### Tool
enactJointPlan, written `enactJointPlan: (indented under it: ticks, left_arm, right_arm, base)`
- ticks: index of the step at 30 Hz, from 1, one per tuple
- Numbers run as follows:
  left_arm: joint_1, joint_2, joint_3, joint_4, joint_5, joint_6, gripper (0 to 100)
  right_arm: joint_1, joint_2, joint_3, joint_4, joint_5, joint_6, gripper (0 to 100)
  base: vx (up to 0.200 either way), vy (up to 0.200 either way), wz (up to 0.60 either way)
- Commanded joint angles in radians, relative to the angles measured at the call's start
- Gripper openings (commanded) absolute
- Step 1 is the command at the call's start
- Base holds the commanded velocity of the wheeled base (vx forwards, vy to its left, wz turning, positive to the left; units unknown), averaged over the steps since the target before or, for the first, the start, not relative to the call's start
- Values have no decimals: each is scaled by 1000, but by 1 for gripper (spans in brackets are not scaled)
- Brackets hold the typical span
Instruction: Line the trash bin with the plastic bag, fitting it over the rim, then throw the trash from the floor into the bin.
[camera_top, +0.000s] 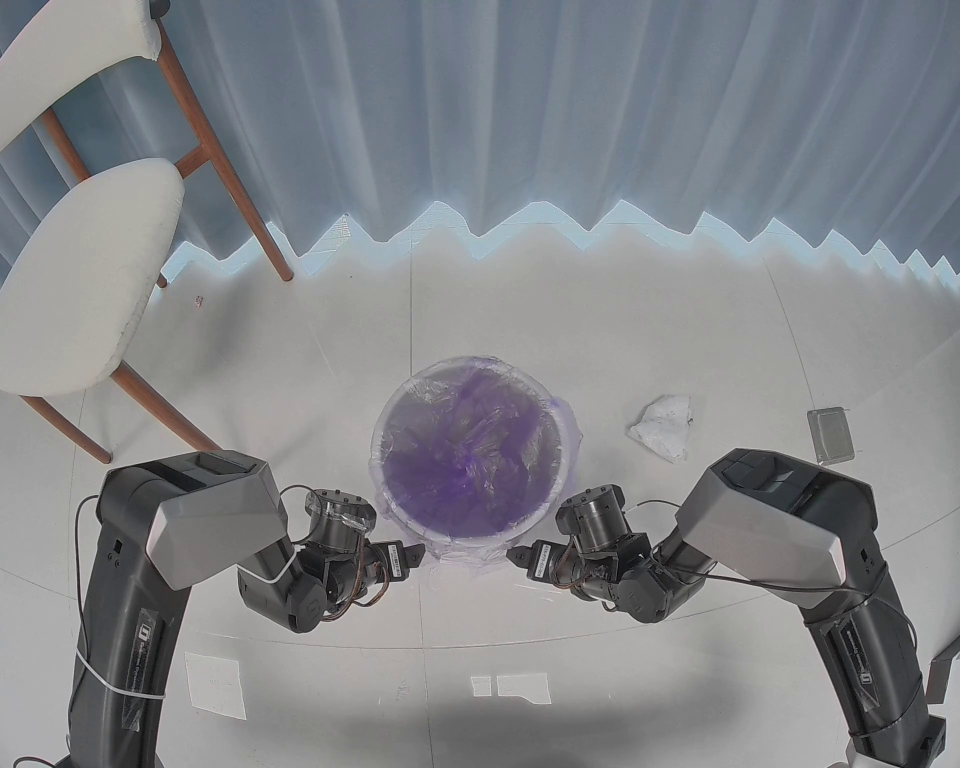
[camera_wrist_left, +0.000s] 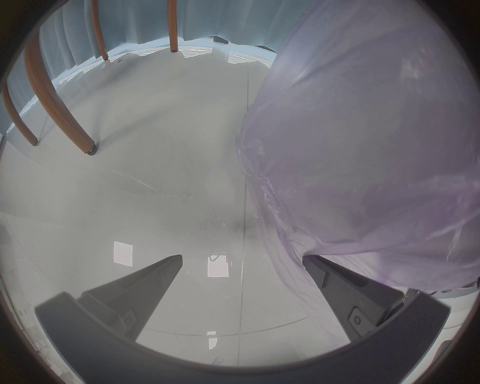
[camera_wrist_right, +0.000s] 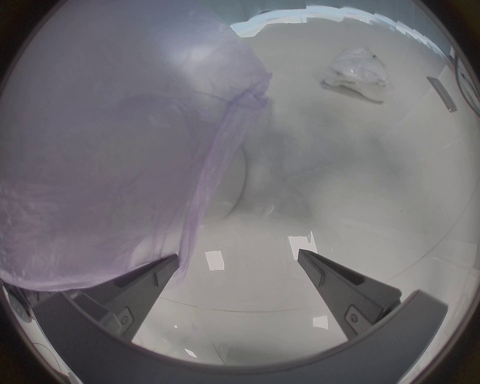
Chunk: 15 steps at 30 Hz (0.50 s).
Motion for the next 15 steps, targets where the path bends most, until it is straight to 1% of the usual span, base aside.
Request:
enactJointPlan:
  ticks: [1, 6, 7, 13, 15]
  left_arm:
    - [3, 7, -16, 25, 11, -1, 100]
    - [9, 1, -15, 71, 35, 1, 100]
    - [8, 1, -15, 71, 37, 1, 100]
    - [17, -6, 10, 76, 84, 1, 100]
    - [20, -14, 19, 78, 87, 1, 100]
  right_arm:
    - [-1, -7, -41, 50, -8, 19, 100]
    - [-1, -10, -91, 163, -22, 68, 100]
    - [-1, -10, -91, 166, -22, 70, 100]
    - [-3, -10, -159, 317, -67, 171, 100]
    - [-4, -8, -166, 333, -77, 183, 100]
  base:
    - [0, 0, 0]
    - [0, 0, 0]
    - [0, 0, 0]
    - [0, 0, 0]
    - [0, 0, 0]
